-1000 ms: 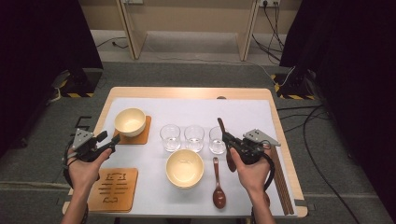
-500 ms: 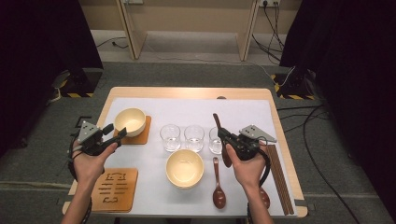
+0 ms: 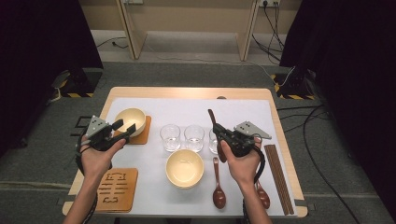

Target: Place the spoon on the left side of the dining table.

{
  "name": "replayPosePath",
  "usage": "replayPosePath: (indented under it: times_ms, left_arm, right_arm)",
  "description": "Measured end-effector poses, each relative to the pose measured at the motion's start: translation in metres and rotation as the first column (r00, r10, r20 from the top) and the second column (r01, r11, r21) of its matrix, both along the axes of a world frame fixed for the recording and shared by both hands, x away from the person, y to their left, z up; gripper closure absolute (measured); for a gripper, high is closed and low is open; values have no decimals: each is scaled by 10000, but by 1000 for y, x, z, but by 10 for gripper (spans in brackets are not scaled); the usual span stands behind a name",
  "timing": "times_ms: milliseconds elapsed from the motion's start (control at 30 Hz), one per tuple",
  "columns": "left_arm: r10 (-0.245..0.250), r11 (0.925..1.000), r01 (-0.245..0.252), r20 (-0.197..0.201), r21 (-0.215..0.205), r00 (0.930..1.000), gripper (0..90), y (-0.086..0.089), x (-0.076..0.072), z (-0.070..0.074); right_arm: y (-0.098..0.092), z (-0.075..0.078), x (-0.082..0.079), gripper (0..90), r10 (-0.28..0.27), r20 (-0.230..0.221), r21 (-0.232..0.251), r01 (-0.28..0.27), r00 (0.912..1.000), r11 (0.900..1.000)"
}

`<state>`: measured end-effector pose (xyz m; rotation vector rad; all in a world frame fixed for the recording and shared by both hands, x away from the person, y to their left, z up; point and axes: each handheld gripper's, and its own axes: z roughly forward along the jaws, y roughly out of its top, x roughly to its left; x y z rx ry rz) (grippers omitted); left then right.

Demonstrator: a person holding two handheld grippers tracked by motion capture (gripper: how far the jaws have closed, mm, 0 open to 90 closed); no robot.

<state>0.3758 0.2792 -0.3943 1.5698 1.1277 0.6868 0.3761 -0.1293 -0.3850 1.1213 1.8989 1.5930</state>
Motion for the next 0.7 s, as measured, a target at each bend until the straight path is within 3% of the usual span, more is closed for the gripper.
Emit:
replayPosePath:
  times_ms: [700]
  left_arm:
    - [-706,9975,705,267,24,9971,419,-24,13,16]
  right_arm:
    - [17,11,12,852,245,379,202,-253,9990,9995]
